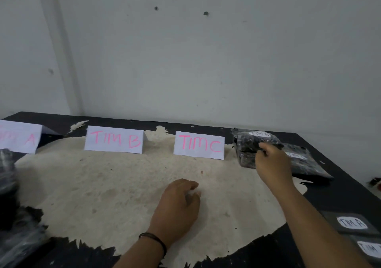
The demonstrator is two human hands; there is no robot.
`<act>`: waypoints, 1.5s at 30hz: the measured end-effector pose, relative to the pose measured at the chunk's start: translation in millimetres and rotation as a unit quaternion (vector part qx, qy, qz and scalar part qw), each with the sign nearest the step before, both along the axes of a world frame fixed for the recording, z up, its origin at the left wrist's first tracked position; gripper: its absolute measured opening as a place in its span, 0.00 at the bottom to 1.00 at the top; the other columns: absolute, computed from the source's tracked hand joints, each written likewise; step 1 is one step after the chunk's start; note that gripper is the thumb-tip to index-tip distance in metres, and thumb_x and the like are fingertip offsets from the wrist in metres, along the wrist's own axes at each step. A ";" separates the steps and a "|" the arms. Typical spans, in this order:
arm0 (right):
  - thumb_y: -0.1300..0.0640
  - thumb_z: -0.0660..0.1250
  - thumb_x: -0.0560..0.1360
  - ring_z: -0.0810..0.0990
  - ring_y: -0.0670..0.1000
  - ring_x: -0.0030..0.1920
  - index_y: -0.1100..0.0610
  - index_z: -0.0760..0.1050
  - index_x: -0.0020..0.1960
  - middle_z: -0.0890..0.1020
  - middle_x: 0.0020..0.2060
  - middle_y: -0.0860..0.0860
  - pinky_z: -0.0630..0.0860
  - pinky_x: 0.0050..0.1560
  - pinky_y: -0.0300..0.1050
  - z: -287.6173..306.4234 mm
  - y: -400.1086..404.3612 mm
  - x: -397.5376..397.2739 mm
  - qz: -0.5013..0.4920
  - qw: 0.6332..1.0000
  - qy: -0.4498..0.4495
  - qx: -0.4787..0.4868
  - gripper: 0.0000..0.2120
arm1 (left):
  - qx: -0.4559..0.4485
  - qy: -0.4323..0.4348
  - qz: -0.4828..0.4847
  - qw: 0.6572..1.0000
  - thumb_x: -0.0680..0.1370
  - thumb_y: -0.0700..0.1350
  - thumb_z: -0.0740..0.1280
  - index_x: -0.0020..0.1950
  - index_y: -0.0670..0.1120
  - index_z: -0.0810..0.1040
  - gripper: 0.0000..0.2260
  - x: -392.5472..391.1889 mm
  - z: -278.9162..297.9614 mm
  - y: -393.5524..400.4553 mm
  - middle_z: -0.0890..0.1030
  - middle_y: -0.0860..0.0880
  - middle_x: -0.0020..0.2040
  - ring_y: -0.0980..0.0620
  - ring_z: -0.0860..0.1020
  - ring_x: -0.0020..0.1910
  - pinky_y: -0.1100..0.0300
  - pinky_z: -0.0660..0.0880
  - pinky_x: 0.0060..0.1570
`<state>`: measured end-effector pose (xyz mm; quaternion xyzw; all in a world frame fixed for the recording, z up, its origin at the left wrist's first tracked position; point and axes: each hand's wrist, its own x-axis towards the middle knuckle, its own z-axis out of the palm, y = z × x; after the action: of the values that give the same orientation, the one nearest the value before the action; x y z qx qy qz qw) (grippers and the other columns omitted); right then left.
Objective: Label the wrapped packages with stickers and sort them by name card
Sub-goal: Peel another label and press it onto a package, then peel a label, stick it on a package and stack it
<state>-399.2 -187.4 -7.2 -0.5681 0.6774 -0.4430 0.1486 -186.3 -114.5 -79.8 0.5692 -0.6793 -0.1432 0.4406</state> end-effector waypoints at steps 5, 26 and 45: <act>0.59 0.61 0.77 0.76 0.53 0.54 0.59 0.77 0.58 0.79 0.56 0.55 0.70 0.52 0.45 -10.2 36.8 40.5 0.037 0.997 0.051 -0.046 0.12 | -0.039 0.030 0.043 0.998 0.77 0.45 0.63 0.56 0.46 0.80 0.11 3.7 11.2 10.1 0.81 0.52 0.52 0.59 0.75 0.50 0.77 0.64 0.52; 0.50 0.58 0.67 0.83 0.55 0.36 0.57 0.82 0.44 0.83 0.39 0.53 0.80 0.33 0.50 -63.0 122.9 296.2 0.340 0.892 0.198 -0.222 0.18 | -0.147 0.003 0.306 0.941 0.74 0.40 0.69 0.45 0.49 0.82 0.05 243.2 56.5 170.6 0.79 0.61 0.40 0.63 0.78 0.43 0.75 0.71 0.40; 0.57 0.66 0.65 0.79 0.48 0.35 0.57 0.81 0.42 0.77 0.37 0.44 0.73 0.37 0.39 -91.8 115.8 289.0 0.361 0.912 0.087 -0.174 0.08 | 0.127 -0.045 0.440 0.888 0.67 0.71 0.64 0.63 0.47 0.68 0.35 291.3 63.7 119.3 0.70 0.46 0.61 0.46 0.68 0.63 0.51 0.71 0.59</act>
<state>-110.2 -71.6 -99.0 -0.8271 0.3481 -0.4192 0.1379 105.0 4.8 -16.1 0.8665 -0.3541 0.0063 0.3518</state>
